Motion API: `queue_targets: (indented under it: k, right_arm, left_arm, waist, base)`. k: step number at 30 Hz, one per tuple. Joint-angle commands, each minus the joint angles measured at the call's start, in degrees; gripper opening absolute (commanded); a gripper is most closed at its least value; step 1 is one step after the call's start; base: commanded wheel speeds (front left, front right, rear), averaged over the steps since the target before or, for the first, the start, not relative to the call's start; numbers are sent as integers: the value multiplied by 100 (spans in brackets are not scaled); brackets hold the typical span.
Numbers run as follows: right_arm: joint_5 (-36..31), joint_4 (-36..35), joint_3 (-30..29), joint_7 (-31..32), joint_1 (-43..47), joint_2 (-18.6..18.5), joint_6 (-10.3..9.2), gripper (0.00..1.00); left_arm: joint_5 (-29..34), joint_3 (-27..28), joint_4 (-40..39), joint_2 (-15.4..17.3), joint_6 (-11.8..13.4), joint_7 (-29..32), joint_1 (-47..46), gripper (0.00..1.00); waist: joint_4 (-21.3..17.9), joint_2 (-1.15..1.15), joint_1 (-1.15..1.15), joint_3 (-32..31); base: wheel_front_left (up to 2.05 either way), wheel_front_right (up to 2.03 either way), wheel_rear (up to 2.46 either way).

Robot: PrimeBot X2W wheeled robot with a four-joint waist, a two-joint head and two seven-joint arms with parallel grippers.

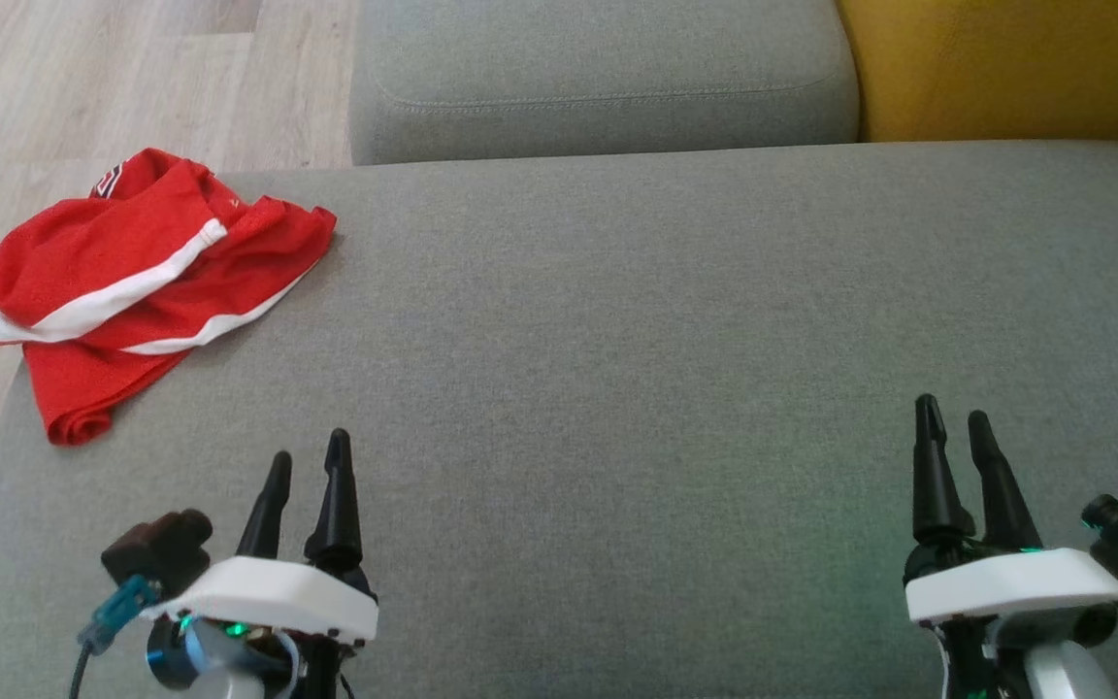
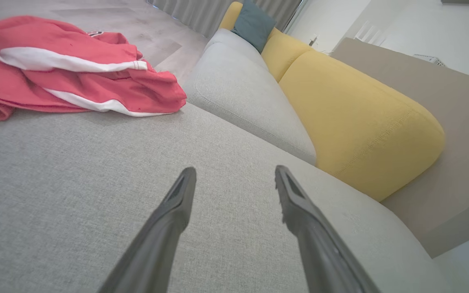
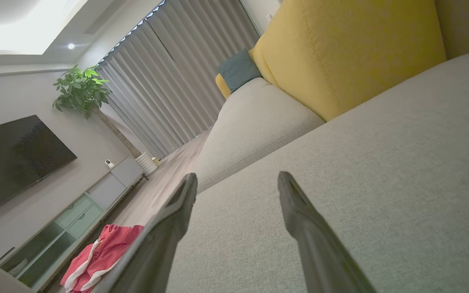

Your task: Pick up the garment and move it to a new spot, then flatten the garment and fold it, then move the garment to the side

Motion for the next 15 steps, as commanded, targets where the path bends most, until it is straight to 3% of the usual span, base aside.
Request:
queue_targets:
  k: [1,15]
  right_arm:
    - [-238,-273,147,-103,-53,-54,-3,100]
    - [-1215,-438,295,-323,-10,-61,-4,100]
  left_arm:
    - [235,65,-265,69,68,-118,-184,100]
    - [1133,-78,-354,83,175,-336,-131,100]
  waist:
    - [-3,0,0,0]
    - [4,0,0,-25]
  base:
    - [0,0,0]
    - [0,0,0]
